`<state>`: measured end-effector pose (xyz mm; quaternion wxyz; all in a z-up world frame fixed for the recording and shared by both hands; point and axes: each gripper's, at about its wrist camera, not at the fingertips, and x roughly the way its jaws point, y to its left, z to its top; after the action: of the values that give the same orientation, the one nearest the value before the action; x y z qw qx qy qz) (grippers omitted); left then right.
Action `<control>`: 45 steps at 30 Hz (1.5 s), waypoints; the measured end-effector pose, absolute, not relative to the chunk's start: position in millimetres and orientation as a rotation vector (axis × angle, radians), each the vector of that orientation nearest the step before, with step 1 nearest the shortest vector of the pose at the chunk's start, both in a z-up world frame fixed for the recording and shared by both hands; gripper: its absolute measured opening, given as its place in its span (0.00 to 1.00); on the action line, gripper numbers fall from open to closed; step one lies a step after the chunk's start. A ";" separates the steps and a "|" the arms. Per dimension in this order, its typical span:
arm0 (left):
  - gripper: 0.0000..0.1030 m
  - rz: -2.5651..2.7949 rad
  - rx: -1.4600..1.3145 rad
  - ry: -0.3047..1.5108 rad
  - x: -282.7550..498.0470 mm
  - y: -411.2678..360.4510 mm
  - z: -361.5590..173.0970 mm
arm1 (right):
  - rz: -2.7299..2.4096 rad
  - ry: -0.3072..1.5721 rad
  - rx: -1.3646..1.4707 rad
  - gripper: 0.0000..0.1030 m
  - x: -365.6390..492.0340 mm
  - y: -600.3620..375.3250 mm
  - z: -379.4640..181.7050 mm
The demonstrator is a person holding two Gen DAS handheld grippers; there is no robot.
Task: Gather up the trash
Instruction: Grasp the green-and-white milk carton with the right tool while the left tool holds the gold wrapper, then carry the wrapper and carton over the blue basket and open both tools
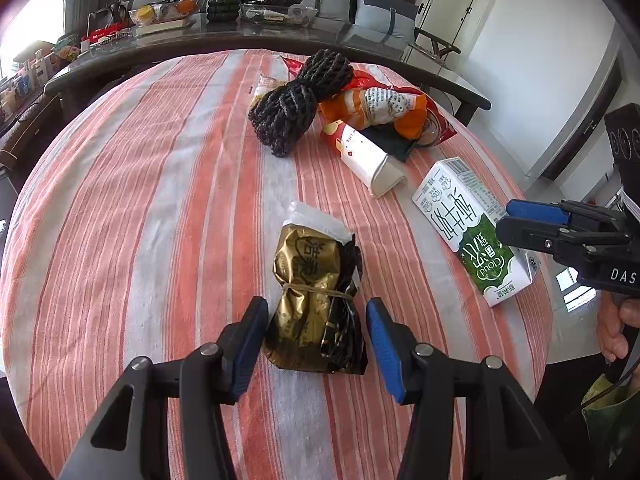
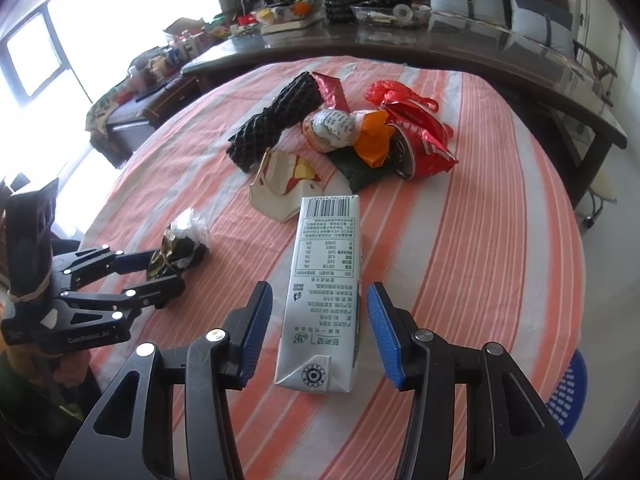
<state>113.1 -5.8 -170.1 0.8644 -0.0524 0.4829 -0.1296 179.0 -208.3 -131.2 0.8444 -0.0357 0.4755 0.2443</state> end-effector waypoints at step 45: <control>0.35 -0.846 0.136 1.039 178.2 -420.8 -149.9 | -0.112 0.953 0.351 0.37 139.1 -582.2 -141.2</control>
<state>178.2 -420.8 -149.9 0.7816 0.0631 0.4812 -0.3918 139.1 -582.2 -141.2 0.8723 0.1682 0.4559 -0.0537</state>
